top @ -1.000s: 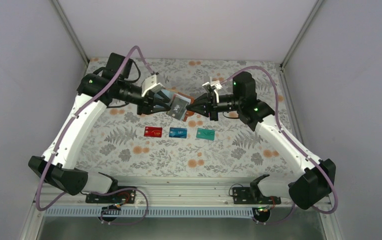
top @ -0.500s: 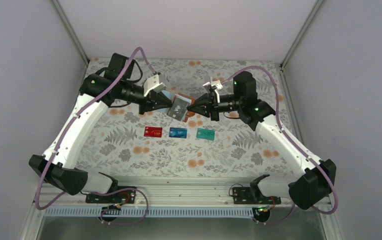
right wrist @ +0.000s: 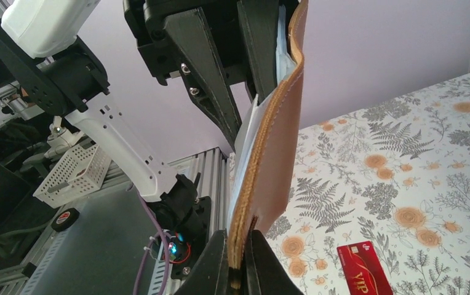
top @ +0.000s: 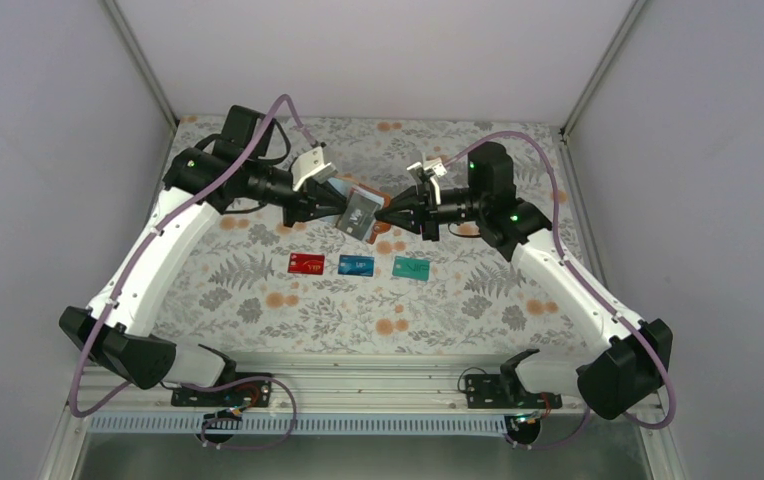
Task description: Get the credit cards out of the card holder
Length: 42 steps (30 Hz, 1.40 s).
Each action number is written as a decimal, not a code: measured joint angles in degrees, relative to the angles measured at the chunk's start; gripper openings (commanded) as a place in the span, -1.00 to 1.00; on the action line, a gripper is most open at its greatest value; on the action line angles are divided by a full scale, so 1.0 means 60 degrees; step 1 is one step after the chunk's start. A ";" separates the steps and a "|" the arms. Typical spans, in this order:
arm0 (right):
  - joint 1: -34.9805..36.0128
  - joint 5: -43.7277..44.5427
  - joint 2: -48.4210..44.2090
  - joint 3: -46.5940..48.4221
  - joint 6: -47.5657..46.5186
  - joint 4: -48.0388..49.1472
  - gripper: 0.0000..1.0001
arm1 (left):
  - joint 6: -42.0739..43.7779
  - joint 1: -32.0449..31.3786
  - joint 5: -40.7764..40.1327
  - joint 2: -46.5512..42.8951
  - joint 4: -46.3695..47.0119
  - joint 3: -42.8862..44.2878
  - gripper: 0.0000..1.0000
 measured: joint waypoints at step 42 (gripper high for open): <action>-0.0149 0.0772 0.0729 -0.2211 0.0761 0.0616 -0.91 | -0.0692 0.0619 0.1501 0.0259 0.2073 -0.4051 -0.48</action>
